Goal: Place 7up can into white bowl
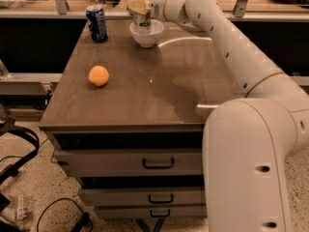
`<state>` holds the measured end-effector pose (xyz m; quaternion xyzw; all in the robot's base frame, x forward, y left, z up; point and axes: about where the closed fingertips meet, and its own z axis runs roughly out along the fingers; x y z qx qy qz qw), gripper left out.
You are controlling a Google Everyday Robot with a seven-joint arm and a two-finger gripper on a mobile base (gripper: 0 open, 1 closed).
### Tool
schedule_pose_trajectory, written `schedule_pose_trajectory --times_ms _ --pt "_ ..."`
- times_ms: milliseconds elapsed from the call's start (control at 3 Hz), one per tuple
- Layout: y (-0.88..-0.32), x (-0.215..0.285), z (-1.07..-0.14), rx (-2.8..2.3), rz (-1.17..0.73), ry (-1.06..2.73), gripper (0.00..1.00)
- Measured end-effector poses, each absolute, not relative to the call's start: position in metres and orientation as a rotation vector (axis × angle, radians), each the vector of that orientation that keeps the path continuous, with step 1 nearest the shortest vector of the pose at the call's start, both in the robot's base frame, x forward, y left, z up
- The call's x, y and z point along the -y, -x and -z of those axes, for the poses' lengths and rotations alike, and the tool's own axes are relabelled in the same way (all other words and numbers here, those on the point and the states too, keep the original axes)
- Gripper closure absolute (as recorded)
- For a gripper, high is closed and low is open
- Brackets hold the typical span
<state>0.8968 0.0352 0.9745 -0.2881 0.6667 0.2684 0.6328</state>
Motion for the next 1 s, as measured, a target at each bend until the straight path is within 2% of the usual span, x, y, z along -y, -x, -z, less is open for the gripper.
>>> schedule_pose_trajectory --times_ms 333,667,1000 --pt "-0.8968 -0.0399 -0.9729 -1.526 -0.619 0.663 0.04" --pt "-0.8968 -0.0415 -0.9723 -1.526 -0.621 0.664 0.0" --pt "-0.8968 -0.0416 -0.9722 -1.526 -0.621 0.664 0.0"
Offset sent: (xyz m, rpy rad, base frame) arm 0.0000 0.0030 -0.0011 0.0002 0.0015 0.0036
